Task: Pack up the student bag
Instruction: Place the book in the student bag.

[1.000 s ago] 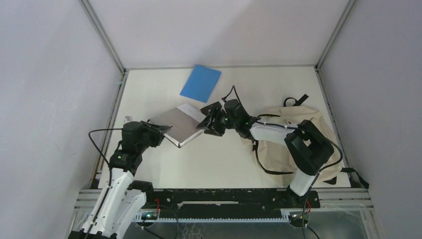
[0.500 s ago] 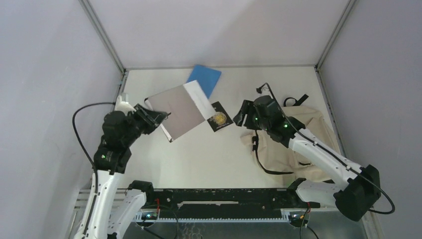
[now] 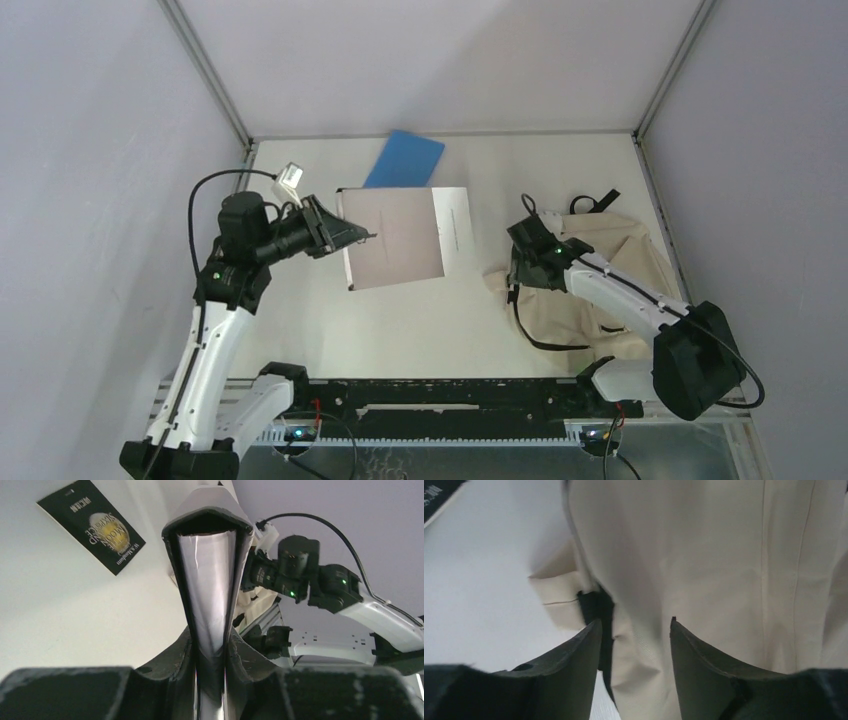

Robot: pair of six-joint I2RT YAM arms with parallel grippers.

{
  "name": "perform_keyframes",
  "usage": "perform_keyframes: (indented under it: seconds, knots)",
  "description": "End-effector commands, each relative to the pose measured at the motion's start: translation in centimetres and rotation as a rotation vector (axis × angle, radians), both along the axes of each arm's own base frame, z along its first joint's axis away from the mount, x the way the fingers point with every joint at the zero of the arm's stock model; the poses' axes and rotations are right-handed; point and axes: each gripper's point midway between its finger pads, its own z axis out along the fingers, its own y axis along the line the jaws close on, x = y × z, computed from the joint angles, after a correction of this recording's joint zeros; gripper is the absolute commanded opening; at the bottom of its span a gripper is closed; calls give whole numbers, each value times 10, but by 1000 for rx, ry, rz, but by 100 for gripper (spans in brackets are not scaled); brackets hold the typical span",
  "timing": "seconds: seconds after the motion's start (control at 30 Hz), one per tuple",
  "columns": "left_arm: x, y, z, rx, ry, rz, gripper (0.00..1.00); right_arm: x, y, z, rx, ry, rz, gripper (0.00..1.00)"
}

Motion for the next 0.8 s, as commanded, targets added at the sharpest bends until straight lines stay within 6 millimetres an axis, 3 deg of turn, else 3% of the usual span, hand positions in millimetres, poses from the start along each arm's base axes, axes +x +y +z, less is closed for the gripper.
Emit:
perform_keyframes:
  seconds: [0.0, 0.17, 0.27, 0.47, 0.53, 0.63, 0.77]
  knots:
    - [-8, -12, -3, -19, -23, -99, 0, 10, -1, -17, 103, 9, -2, 47]
    - [-4, -14, -14, -12, 11, -102, 0, 11, 3, -13, 156, 5, 19, 0]
    - [-2, -15, -19, -7, 29, -104, 0, 10, 11, 15, 220, -54, 48, 0]
    - [-5, -35, -42, -73, 123, -167, 0, 2, 32, 102, 423, -248, 156, 0]
    - [-6, -42, -48, -90, 132, -183, 0, -1, 37, 122, 478, -278, 175, 0]
    - [-2, -47, -55, -96, 157, -193, 0, -4, 42, 134, 538, -275, 193, 0]
    - [3, -52, -64, -100, 206, -204, 0, -4, 43, 129, 538, -251, 194, 0]
